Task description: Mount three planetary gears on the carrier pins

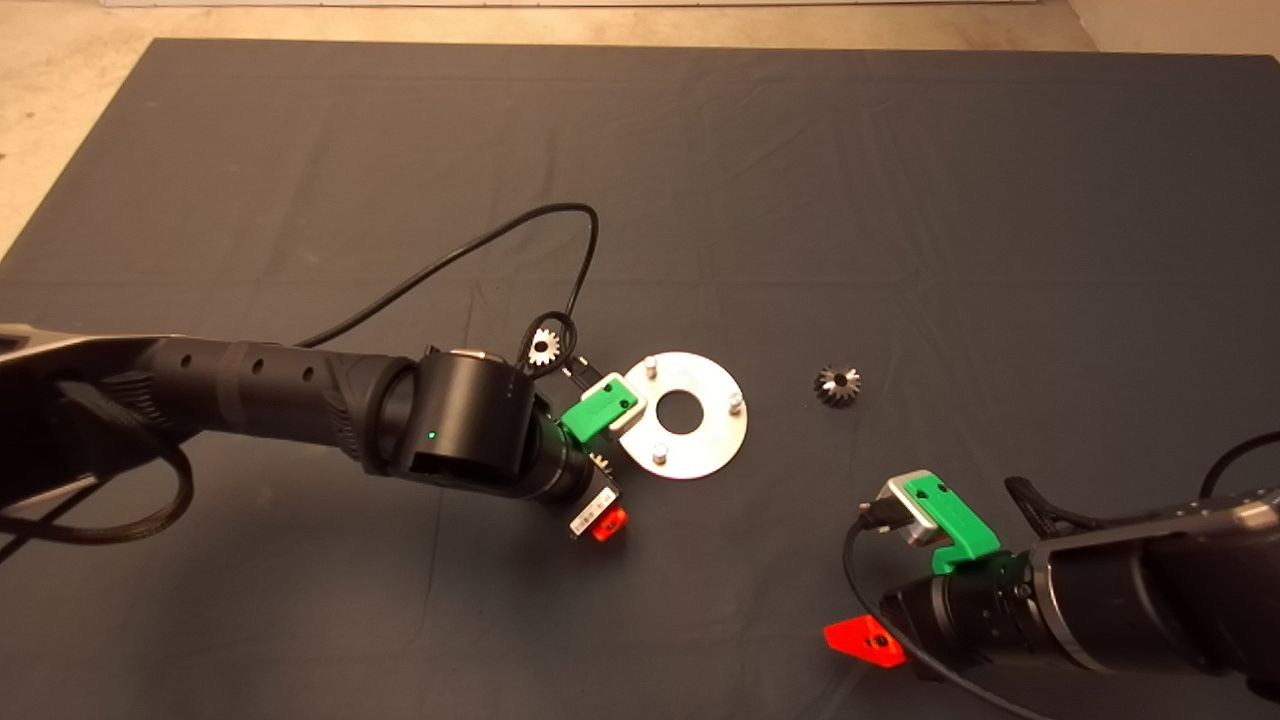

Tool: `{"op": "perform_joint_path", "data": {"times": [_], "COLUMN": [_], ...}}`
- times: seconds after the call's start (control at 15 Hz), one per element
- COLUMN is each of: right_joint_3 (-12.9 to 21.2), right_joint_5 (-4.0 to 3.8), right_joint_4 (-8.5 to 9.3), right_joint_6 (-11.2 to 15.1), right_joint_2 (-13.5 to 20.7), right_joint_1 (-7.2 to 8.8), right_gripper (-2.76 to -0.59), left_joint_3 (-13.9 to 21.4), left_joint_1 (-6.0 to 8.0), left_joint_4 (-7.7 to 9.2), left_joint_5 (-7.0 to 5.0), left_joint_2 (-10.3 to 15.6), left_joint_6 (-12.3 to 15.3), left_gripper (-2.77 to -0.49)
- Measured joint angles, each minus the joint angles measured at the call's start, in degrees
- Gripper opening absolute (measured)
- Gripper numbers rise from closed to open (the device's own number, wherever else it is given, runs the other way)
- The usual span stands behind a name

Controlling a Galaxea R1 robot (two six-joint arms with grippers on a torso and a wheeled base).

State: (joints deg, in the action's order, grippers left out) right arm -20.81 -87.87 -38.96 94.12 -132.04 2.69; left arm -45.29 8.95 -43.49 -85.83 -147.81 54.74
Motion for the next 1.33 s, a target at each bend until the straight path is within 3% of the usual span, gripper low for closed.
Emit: {"op": "perform_joint_path", "data": {"times": [0.07, 0.33, 0.73, 1.2, 1.33], "right_joint_3": [0.0, 0.0, 0.0, 0.0, 0.0], "right_joint_5": [0.0, 0.0, 0.0, -0.02, 0.0], "right_joint_4": [-0.01, -0.01, -0.01, 0.01, 0.01], "right_joint_6": [-0.01, 0.0, 0.0, 0.0, 0.0], "right_joint_2": [0.04, 0.17, 0.17, 0.2, 0.28], "right_joint_1": [0.0, 0.0, 0.0, 0.0, 0.0], "right_gripper": [-0.61, -0.61, -0.61, -0.61, -0.61], "left_joint_3": [0.0, -0.52, -0.71, -0.71, -0.71], "left_joint_1": [0.0, -0.02, -0.02, -0.09, -1.01], "left_joint_4": [-0.01, 0.0, 0.0, -0.01, -0.03], "left_joint_5": [0.09, 2.29, 2.54, 3.86, 4.14], "left_joint_2": [-0.02, 0.0, 0.07, 0.21, 0.34], "left_joint_6": [-0.02, -0.44, -0.46, -0.68, -0.83], "left_gripper": [-0.54, -0.6, -0.88, -1.05, -1.18]}}
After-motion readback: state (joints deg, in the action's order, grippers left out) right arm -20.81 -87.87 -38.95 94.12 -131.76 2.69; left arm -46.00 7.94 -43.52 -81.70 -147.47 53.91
